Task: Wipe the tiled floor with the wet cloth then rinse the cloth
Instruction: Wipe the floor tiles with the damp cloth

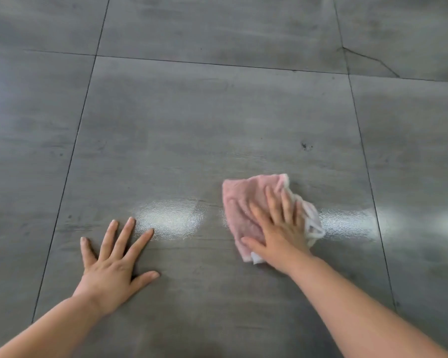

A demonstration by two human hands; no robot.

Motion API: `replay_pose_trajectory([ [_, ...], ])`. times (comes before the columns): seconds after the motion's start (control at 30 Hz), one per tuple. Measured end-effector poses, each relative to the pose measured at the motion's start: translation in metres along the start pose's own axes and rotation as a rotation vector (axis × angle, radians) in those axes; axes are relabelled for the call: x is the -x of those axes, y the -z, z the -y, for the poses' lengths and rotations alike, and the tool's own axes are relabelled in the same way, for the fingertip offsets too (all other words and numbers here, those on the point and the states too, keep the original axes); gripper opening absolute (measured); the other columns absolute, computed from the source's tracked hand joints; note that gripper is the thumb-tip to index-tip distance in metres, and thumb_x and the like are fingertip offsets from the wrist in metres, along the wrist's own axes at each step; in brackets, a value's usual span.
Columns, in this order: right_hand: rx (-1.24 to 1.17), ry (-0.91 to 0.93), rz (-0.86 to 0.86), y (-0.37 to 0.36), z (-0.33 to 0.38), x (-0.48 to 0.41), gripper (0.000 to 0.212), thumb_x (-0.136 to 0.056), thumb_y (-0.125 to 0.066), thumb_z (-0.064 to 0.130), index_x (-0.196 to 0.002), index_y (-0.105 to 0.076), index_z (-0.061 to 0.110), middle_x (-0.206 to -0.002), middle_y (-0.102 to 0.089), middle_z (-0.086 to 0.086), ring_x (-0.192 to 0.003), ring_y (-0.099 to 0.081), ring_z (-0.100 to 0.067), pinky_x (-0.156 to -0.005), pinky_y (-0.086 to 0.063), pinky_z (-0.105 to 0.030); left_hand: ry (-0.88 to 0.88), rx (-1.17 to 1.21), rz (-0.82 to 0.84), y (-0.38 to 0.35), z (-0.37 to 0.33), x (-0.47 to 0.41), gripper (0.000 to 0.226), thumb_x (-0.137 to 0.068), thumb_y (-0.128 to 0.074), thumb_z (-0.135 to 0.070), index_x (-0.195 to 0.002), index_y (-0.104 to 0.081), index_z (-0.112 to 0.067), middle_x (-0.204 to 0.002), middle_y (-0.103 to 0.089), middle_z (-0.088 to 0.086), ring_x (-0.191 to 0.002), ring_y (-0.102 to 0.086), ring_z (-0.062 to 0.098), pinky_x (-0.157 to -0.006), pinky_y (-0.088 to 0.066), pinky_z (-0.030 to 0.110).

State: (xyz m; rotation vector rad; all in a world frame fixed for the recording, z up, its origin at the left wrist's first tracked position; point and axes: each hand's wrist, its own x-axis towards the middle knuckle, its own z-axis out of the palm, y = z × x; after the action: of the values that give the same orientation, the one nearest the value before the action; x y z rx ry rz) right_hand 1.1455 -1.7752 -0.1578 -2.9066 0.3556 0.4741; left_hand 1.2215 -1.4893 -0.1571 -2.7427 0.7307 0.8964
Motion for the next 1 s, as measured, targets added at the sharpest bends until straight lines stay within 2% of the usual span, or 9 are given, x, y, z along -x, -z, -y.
replay_pose_trajectory([
  [0.07,0.083,0.275,-0.079,-0.022,0.020,0.011,0.068,-0.073,-0.034,0.059,-0.138,-0.025,0.040,-0.156,0.000,-0.002,-0.138,0.029,-0.024,-0.108,0.008,-0.048,-0.034,0.111,-0.178,0.009,-0.010,-0.005,0.066,-0.089,-0.004,-0.060,-0.126,-0.042,-0.020,-0.128,-0.055,0.020,-0.131,-0.017,0.028,-0.113,-0.001,0.044],
  [0.17,0.113,0.259,-0.039,-0.020,0.004,0.006,0.060,-0.071,-0.033,0.049,-0.129,-0.035,0.036,-0.146,-0.024,0.001,-0.141,0.024,-0.019,-0.107,-0.001,-0.044,-0.005,0.408,-0.412,0.029,-0.041,-0.036,0.075,-0.082,-0.012,-0.059,-0.141,-0.023,-0.013,-0.150,-0.021,0.009,-0.140,-0.002,0.009,-0.111,0.011,0.022],
  [0.23,0.093,0.109,-0.088,-0.008,-0.030,0.001,0.072,-0.072,-0.024,0.049,-0.142,-0.025,0.030,-0.157,0.002,0.001,-0.134,0.037,-0.010,-0.112,0.000,-0.042,0.029,0.521,-0.453,0.040,-0.059,-0.060,0.079,-0.078,-0.016,-0.054,-0.144,-0.007,-0.012,-0.154,-0.002,-0.001,-0.139,0.006,0.006,-0.112,0.012,0.025],
  [0.3,0.030,-0.196,0.106,0.021,-0.075,-0.006,0.071,-0.079,-0.011,0.049,-0.147,-0.009,0.029,-0.150,0.031,0.004,-0.131,0.041,-0.014,-0.117,0.004,-0.045,0.067,0.460,-0.437,0.046,-0.069,-0.080,0.070,-0.086,-0.019,-0.051,-0.144,-0.003,-0.014,-0.155,0.003,0.001,-0.142,0.009,0.010,-0.112,0.015,0.029],
  [0.43,-0.126,-0.636,0.150,0.048,-0.111,0.002,0.055,-0.096,-0.014,0.038,-0.147,0.002,0.027,-0.152,0.027,-0.001,-0.141,0.021,-0.029,-0.117,0.006,-0.044,0.097,0.302,-0.520,0.040,-0.074,-0.088,0.072,-0.083,-0.009,-0.053,-0.144,-0.010,-0.013,-0.155,-0.003,0.002,-0.140,0.008,0.008,-0.100,0.032,0.017],
  [0.53,-0.087,-0.374,0.058,0.000,-0.053,0.038,0.063,-0.094,-0.022,0.032,-0.147,0.011,0.024,-0.143,0.043,0.000,-0.137,0.030,-0.031,-0.111,0.020,-0.043,0.083,0.294,-0.556,0.039,-0.076,-0.087,0.080,-0.077,-0.001,-0.053,-0.143,-0.016,-0.012,-0.153,-0.007,0.000,-0.137,0.003,0.007,-0.097,0.034,0.013],
  [0.67,-0.020,0.001,-0.001,-0.020,-0.027,0.025,0.068,-0.074,-0.036,0.039,-0.140,-0.026,0.026,-0.155,0.017,0.007,-0.143,0.017,-0.022,-0.113,0.007,-0.043,0.107,0.299,-0.512,0.041,-0.076,-0.090,0.071,-0.083,-0.012,-0.047,-0.139,-0.029,-0.007,-0.149,-0.023,0.006,-0.133,-0.009,0.009,-0.103,0.028,0.014],
  [0.87,-0.064,-0.330,0.032,0.061,-0.096,-0.123,0.055,-0.095,-0.022,0.038,-0.147,-0.007,0.029,-0.155,0.019,0.005,-0.141,0.023,-0.024,-0.114,0.012,-0.047,0.113,0.324,-0.454,0.040,-0.075,-0.090,0.061,-0.086,-0.025,-0.040,-0.132,-0.040,-0.002,-0.141,-0.041,0.016,-0.133,-0.018,0.015,-0.108,0.020,0.015],
  [1.0,-0.111,-0.383,0.005,0.058,-0.088,-0.115,0.056,-0.095,-0.024,0.035,-0.147,-0.007,0.028,-0.155,0.017,0.008,-0.141,0.021,-0.024,-0.113,0.013,-0.043,0.121,0.349,-0.466,0.040,-0.076,-0.088,0.063,-0.085,-0.024,-0.041,-0.134,-0.038,-0.004,-0.143,-0.038,0.015,-0.135,-0.021,0.017,-0.107,0.021,0.014],
])
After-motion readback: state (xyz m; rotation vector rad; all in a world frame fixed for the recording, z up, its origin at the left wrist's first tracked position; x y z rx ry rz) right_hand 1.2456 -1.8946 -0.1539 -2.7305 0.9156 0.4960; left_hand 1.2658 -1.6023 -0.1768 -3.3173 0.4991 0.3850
